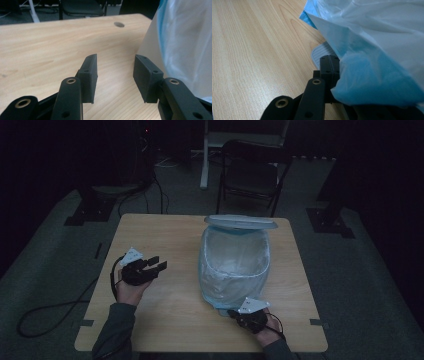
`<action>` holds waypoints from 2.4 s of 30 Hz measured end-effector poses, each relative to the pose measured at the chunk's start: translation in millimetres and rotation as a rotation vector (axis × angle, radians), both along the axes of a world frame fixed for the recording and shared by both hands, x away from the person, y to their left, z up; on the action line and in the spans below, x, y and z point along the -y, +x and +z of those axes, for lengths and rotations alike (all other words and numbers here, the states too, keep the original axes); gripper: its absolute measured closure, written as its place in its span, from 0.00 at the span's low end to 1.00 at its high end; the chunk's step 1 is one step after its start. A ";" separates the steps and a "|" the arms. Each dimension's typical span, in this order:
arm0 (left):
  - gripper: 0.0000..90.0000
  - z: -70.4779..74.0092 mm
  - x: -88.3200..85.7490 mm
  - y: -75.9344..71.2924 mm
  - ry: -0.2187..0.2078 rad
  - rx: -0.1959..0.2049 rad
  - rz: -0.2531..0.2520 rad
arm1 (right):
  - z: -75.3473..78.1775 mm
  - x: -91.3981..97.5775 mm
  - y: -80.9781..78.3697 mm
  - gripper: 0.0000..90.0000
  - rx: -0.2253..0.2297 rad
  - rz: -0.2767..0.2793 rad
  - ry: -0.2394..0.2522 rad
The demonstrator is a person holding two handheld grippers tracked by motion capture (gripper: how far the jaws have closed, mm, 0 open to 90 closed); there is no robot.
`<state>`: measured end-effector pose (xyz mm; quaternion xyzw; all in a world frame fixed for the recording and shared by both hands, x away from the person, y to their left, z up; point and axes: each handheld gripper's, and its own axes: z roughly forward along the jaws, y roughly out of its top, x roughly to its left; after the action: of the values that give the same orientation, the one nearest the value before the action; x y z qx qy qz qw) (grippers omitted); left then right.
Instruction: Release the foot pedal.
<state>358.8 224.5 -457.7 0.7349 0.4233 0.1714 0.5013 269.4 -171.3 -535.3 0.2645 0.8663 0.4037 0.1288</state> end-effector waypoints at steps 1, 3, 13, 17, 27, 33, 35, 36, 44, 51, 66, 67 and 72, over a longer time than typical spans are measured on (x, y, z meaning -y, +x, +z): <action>0.62 -2.6 -0.1 0.1 0.001 -0.004 0.002 | -0.1 0.0 -0.1 1.00 0.000 -0.001 0.000; 0.62 -8.7 -0.3 1.0 0.005 -0.018 0.005 | -0.1 -0.1 -0.3 1.00 0.001 -0.003 0.001; 0.62 -26.1 -0.2 2.2 0.025 -0.048 0.018 | -0.1 -0.1 -0.8 1.00 0.007 -0.002 -0.002; 0.62 -32.0 1.1 2.0 0.028 -0.055 0.014 | 0.0 -0.1 -0.8 1.00 0.008 -0.001 -0.003; 0.62 -40.4 7.4 3.0 0.050 -0.072 0.001 | 0.6 -0.7 -1.8 1.00 0.016 -0.003 -0.006; 0.62 -40.8 8.2 3.3 0.051 -0.071 -0.002 | 0.7 -0.9 -2.2 1.00 0.019 -0.005 -0.004; 0.62 -41.0 8.6 3.5 0.053 -0.074 -0.005 | 0.8 -1.0 -2.4 1.00 0.019 -0.006 -0.004; 0.62 -41.2 9.1 3.5 0.052 -0.075 -0.005 | 0.9 -1.0 -2.4 1.00 0.019 -0.006 -0.004; 0.62 -41.0 10.3 3.6 0.047 -0.078 -0.009 | 1.3 -1.3 -3.3 1.00 0.026 -0.009 -0.008; 0.62 -40.4 9.1 4.0 0.044 -0.078 -0.007 | 1.7 -1.5 -3.9 1.00 0.034 -0.010 -0.010; 0.61 -38.3 8.0 3.2 0.031 -0.074 -0.005 | 3.3 -1.0 -5.2 1.00 0.043 -0.016 -0.002; 0.61 -38.4 8.1 3.2 0.030 -0.074 -0.004 | 3.7 -0.6 -5.1 1.00 0.046 -0.015 0.000; 0.61 -38.5 8.4 3.0 0.030 -0.072 -0.003 | 8.2 2.6 -5.8 1.00 0.050 -0.023 0.042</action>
<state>361.8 216.1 -496.2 0.7486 0.4375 0.1506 0.4750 263.6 -173.9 -527.1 0.2669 0.8510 0.4268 0.1496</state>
